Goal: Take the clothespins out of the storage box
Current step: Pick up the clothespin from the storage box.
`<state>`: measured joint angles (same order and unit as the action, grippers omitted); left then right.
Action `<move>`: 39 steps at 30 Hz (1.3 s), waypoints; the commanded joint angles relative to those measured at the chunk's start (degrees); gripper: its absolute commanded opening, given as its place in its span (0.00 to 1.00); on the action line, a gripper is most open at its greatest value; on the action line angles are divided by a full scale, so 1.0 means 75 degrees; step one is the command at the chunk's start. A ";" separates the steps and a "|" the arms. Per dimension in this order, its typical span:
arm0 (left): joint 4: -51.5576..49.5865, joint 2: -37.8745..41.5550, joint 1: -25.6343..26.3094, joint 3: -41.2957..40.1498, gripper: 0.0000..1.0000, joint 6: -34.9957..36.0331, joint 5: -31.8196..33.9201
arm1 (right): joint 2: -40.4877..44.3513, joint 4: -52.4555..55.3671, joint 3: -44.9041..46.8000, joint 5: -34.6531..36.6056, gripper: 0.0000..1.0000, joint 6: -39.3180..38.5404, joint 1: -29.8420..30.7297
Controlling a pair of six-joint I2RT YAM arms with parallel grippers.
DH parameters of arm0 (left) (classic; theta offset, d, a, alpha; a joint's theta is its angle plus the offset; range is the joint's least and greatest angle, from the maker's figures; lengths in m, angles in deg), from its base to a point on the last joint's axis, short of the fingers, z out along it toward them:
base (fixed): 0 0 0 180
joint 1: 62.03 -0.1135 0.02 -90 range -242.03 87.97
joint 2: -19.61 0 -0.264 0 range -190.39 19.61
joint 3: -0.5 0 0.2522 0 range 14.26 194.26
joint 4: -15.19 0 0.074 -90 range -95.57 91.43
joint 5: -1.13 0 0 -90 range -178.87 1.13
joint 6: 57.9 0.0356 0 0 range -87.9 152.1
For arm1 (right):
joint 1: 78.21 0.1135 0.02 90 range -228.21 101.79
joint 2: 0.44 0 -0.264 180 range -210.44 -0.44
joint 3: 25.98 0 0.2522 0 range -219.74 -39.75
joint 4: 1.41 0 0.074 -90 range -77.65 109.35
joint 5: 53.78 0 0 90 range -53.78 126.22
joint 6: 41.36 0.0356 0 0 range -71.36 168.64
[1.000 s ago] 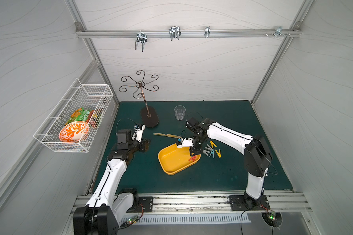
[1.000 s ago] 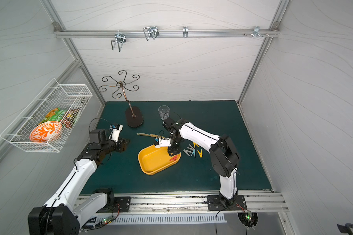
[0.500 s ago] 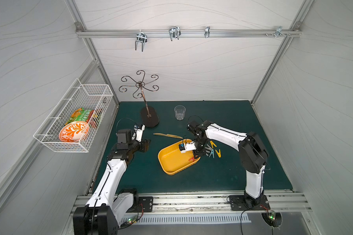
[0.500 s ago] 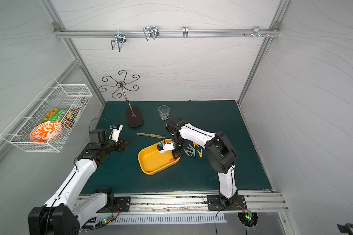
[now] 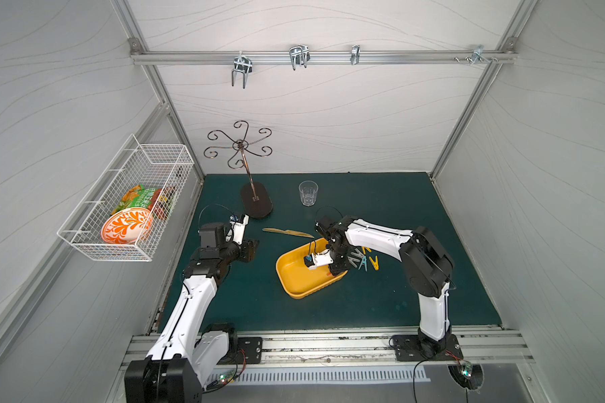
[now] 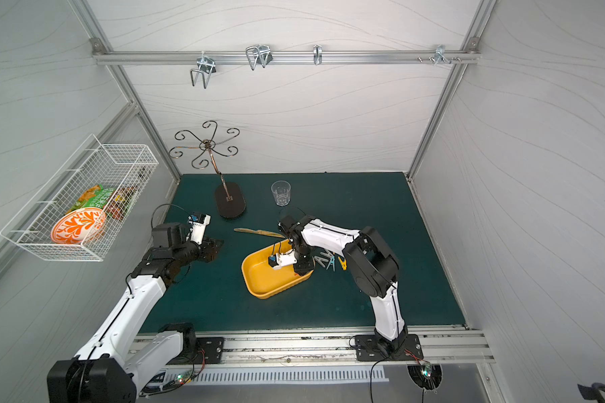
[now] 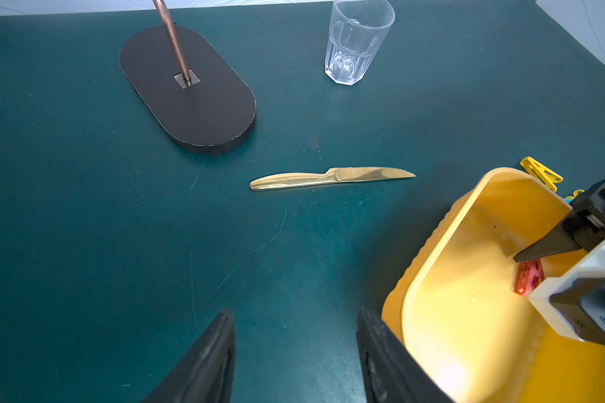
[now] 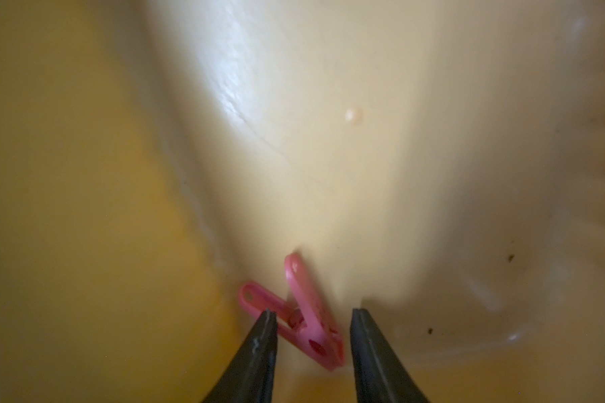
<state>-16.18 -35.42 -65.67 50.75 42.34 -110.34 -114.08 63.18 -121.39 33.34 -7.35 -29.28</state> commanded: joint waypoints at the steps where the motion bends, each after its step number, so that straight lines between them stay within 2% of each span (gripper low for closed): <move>1: 0.0336 0.0141 -0.0015 -0.0032 0.59 -0.0085 -0.0075 | -0.0244 -0.0190 0.0085 0.0253 0.36 0.0229 0.0078; 19: 0.0320 0.0259 -0.0025 -0.0085 0.60 -0.0205 0.0054 | -0.0345 -0.0221 -0.0030 0.0056 0.06 0.0825 0.0032; 21: 0.0341 0.0247 -0.0024 -0.0060 0.60 -0.0202 0.0062 | -0.0300 -0.0172 -0.0108 0.0055 0.00 0.0899 0.0015; 30: 0.0432 0.0131 -0.0014 -0.0027 0.60 -0.0216 0.0042 | 0.0055 0.0117 -0.0823 -0.0280 0.00 0.1504 -0.0315; 39: 0.0308 0.0118 -0.0022 0.0012 0.60 0.0098 -0.0084 | 0.0679 0.0064 -0.1584 -0.0303 0.00 0.3532 -0.0802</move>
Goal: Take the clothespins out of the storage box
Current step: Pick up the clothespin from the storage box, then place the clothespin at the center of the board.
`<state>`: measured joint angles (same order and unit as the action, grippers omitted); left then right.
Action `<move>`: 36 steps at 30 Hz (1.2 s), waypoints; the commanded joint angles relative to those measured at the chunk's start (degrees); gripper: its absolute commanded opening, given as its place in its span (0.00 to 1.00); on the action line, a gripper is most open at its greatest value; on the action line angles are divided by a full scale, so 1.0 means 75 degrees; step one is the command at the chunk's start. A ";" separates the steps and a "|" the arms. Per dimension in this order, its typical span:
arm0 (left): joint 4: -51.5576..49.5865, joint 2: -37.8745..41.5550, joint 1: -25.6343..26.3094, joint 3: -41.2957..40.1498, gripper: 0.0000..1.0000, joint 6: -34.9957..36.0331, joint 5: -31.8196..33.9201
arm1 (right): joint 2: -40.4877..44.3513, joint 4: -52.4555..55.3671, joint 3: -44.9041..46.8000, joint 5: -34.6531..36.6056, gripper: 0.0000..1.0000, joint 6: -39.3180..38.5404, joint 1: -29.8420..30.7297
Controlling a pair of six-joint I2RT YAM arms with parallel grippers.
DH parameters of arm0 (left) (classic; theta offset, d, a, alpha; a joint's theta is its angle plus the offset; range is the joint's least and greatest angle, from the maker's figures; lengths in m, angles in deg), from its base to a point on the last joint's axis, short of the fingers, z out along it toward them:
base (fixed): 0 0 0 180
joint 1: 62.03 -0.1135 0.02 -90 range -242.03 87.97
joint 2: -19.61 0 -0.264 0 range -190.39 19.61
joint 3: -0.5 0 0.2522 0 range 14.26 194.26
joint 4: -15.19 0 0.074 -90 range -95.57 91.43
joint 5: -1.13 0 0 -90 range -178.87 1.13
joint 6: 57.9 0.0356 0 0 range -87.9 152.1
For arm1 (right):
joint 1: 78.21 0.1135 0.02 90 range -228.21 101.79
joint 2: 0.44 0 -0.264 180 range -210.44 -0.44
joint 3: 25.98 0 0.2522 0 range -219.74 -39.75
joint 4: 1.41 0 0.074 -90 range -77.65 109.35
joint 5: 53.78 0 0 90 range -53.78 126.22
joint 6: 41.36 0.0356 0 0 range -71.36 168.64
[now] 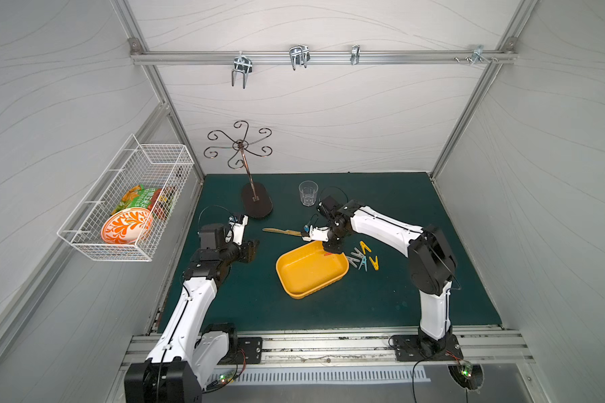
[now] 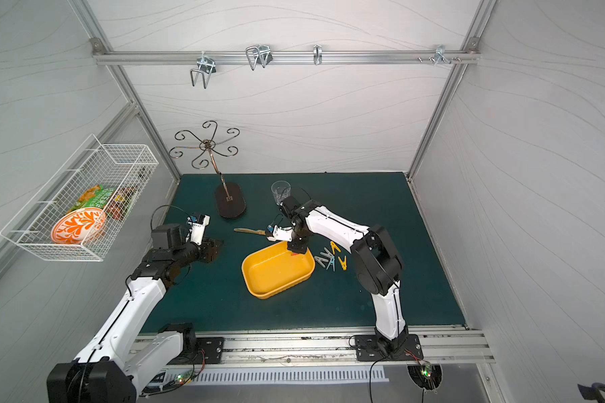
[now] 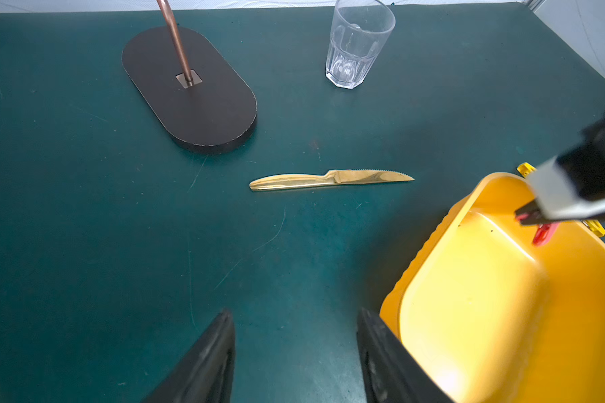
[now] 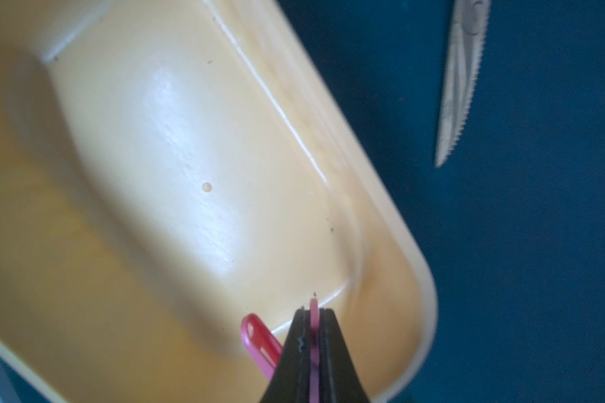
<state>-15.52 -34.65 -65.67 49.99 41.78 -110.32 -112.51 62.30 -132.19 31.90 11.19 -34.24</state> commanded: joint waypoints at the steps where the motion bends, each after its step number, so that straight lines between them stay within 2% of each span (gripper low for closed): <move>1: 0.0199 0.0026 -0.0019 0.0113 0.59 0.0201 -0.0098 | 0.0583 0.0107 -0.0128 -0.0019 0.00 0.1402 -0.0198; 8: 0.0122 0.0121 -0.0020 0.0103 0.60 0.0199 -0.0112 | 0.1455 -0.0063 0.0517 0.1251 0.00 0.4221 -0.0685; 11: 0.0150 0.0144 -0.0019 0.0100 0.61 0.0176 -0.0109 | 0.1987 -0.0218 0.1175 0.1414 0.00 0.5370 -0.1104; 15: 0.0136 0.0115 -0.0018 0.0135 0.61 0.0152 -0.0116 | 0.2667 -0.0431 0.2051 0.1510 0.00 0.6374 -0.1720; 19: 0.0141 0.0098 -0.0025 0.0188 0.62 0.0143 -0.0095 | 0.3131 -0.0437 0.2775 0.1689 0.00 0.6825 -0.2328; 24: 0.0064 -0.0004 -0.0022 0.0272 0.66 0.0066 0.0017 | 0.3524 -0.0919 0.3723 0.1223 0.00 0.7153 -0.3027; 25: 0.0051 -0.0028 -0.0016 0.0287 0.70 0.0047 0.0067 | 0.3572 -0.1070 0.3924 0.1067 0.00 0.7220 -0.3171; 26: 0.0023 -0.0054 -0.0019 0.0315 0.80 0.0048 0.0093 | 0.3587 -0.1235 0.4122 0.0919 0.00 0.7283 -0.3291; 29: -0.0032 -0.0069 -0.0019 0.0369 0.99 0.0058 0.0106 | 0.3555 -0.1665 0.4565 0.0752 0.00 0.7324 -0.3459; 36: -0.0108 0.0027 -0.0022 0.0381 0.99 0.0082 0.0213 | 0.3162 -0.2308 0.5136 0.0813 0.00 0.7226 -0.3679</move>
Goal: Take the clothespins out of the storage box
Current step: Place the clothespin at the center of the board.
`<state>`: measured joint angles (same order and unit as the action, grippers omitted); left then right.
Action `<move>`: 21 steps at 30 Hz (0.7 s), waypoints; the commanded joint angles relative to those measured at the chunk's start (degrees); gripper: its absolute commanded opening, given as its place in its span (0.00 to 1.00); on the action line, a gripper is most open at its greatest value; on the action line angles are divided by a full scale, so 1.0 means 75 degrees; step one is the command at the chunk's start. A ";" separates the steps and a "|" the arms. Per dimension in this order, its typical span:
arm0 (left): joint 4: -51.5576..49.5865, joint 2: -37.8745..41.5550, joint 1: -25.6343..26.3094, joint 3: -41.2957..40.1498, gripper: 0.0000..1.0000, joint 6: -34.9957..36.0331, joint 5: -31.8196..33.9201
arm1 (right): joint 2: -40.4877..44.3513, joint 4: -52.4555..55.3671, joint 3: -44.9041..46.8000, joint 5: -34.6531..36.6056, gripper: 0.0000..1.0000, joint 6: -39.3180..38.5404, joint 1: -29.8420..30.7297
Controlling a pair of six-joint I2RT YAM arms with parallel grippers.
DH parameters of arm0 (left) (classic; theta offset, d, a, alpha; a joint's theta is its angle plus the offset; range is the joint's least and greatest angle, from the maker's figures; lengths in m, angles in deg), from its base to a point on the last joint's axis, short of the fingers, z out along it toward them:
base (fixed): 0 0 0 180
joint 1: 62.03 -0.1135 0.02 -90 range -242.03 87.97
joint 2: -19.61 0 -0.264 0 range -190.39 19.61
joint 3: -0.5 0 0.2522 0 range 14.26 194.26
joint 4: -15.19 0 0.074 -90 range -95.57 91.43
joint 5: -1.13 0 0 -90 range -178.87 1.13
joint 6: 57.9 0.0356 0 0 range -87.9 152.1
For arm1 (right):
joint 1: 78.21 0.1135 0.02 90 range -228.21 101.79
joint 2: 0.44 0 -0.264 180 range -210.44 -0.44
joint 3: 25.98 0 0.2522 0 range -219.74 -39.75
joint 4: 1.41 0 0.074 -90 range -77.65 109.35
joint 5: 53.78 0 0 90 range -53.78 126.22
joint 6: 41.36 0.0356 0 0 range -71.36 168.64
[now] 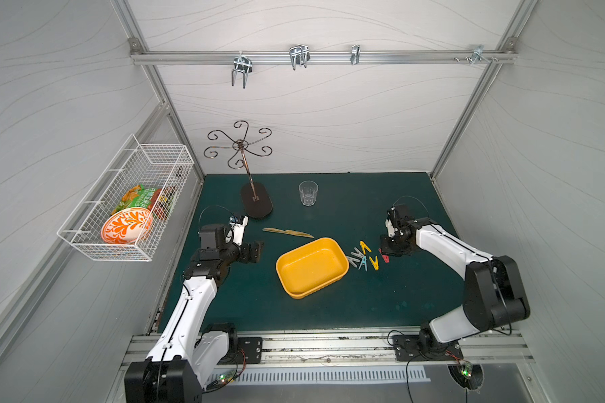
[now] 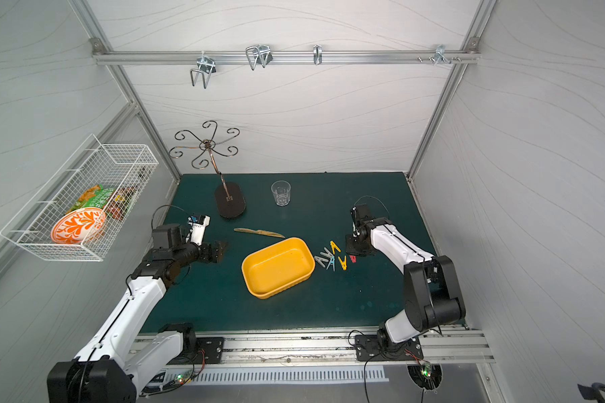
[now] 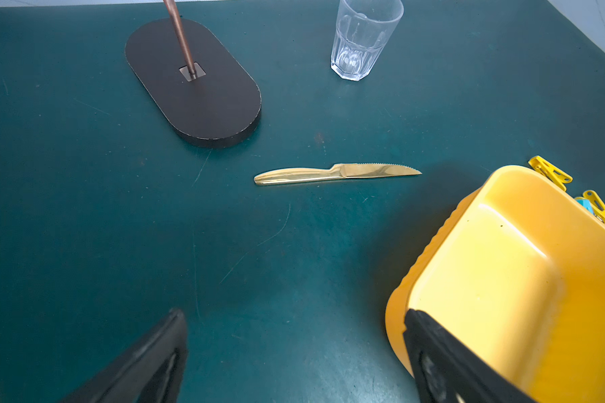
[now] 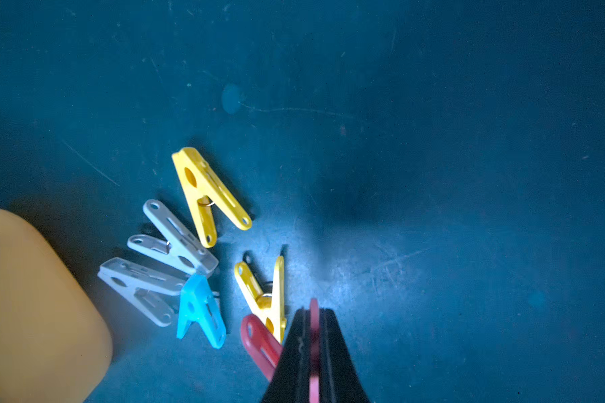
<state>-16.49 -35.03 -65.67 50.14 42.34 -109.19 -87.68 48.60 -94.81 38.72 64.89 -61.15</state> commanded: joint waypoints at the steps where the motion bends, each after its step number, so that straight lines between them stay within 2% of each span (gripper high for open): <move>1: 0.0010 0.0100 -0.0014 0.0355 0.99 0.0007 0.0071 | -0.0210 -0.0572 0.0238 -0.0051 0.00 0.0055 -0.0115; 8: -0.0030 0.0253 -0.0025 0.0267 0.99 -0.0085 0.0169 | -0.0651 -0.0870 0.0440 0.0224 0.00 0.0013 -0.0224; 14: -0.0039 0.0292 -0.0013 0.0267 0.99 -0.0111 0.0250 | -0.0927 -0.0797 0.0335 0.0310 0.06 -0.0027 -0.0262; 21: 0.0060 0.0273 -0.0019 0.0255 0.99 -0.0135 0.0327 | -0.0572 -0.0505 0.0219 0.0378 0.22 -0.0115 -0.0259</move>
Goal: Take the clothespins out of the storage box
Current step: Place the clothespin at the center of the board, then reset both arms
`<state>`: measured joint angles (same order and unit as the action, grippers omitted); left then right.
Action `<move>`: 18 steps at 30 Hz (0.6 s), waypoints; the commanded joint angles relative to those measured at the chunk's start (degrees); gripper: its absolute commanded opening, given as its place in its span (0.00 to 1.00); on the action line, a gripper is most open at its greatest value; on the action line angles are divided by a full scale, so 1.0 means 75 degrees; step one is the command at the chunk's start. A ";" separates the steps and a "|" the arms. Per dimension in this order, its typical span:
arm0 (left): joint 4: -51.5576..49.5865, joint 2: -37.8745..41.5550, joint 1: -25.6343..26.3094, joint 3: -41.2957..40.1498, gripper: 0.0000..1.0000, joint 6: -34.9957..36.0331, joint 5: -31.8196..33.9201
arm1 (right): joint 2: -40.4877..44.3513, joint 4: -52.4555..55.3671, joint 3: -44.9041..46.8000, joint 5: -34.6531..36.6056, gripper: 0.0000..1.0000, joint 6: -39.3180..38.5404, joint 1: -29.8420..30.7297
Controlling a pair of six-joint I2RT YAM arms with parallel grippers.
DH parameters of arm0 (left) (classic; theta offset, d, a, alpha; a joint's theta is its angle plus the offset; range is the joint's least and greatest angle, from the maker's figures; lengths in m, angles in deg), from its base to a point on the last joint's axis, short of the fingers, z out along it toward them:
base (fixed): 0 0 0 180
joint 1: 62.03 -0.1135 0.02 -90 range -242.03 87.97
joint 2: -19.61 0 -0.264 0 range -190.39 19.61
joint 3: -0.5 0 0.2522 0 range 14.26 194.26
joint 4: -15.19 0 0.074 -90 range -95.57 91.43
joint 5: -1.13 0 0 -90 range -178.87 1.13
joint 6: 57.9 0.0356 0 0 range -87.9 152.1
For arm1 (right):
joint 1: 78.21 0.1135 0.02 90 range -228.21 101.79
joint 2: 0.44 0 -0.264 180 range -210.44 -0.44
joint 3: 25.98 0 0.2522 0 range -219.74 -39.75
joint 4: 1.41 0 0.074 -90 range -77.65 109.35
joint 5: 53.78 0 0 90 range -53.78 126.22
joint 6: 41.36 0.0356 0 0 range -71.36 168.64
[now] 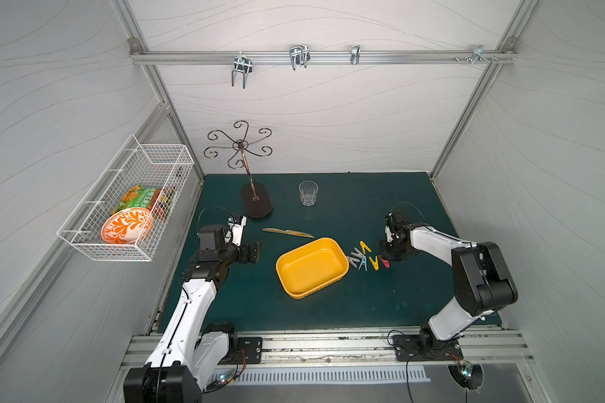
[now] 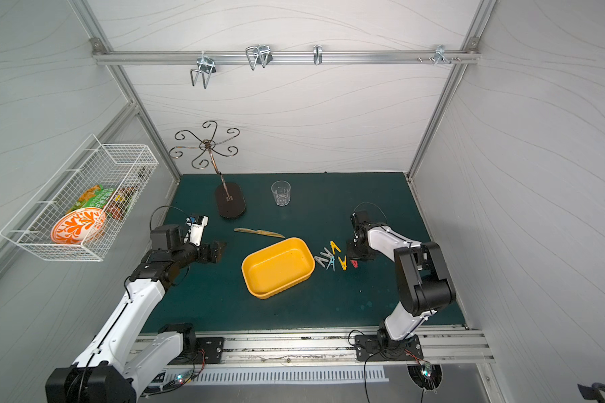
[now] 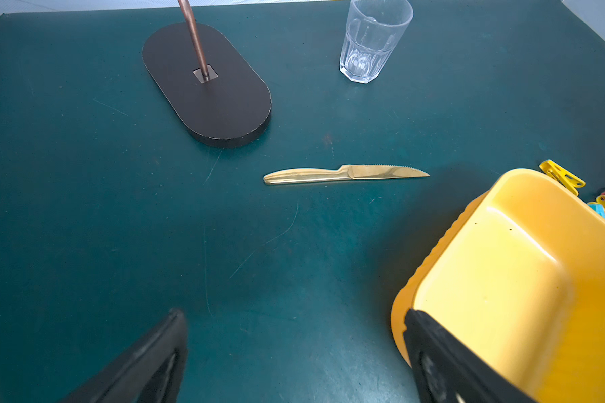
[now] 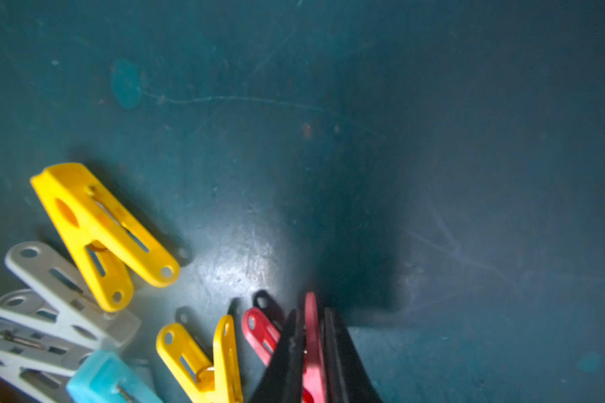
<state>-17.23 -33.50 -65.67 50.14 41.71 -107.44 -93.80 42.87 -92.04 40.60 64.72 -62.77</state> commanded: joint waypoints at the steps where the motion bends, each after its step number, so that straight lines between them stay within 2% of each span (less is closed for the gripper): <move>1: 0.0203 0.0072 -0.0018 0.0235 0.99 -0.0050 0.0114 | 0.0371 0.0326 -0.0192 0.0110 0.29 -0.0141 -0.0043; 3: 0.0314 0.0040 -0.0021 0.0177 0.99 -0.0056 0.0151 | 0.0620 0.0506 -0.0328 0.0014 0.40 -0.0257 -0.0083; 11: 0.1419 -0.0439 -0.0030 -0.0305 0.99 -0.0380 -0.0072 | 0.1622 0.0052 -0.0727 -0.0550 0.62 -0.0818 -0.0916; 12: 0.1624 -0.0582 -0.0030 -0.0388 0.99 -0.0434 -0.0061 | 0.1665 -0.0119 -0.0699 -0.0583 0.98 -0.0943 -0.1053; 18: 0.3574 -0.1238 -0.0087 -0.1186 0.99 -0.0680 0.0047 | 0.2050 -0.1844 0.0185 -0.0576 0.99 -0.1572 -0.1597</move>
<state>-1.93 -41.67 -65.76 43.08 38.37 -107.22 -80.18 36.10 -94.09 37.21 56.24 -73.59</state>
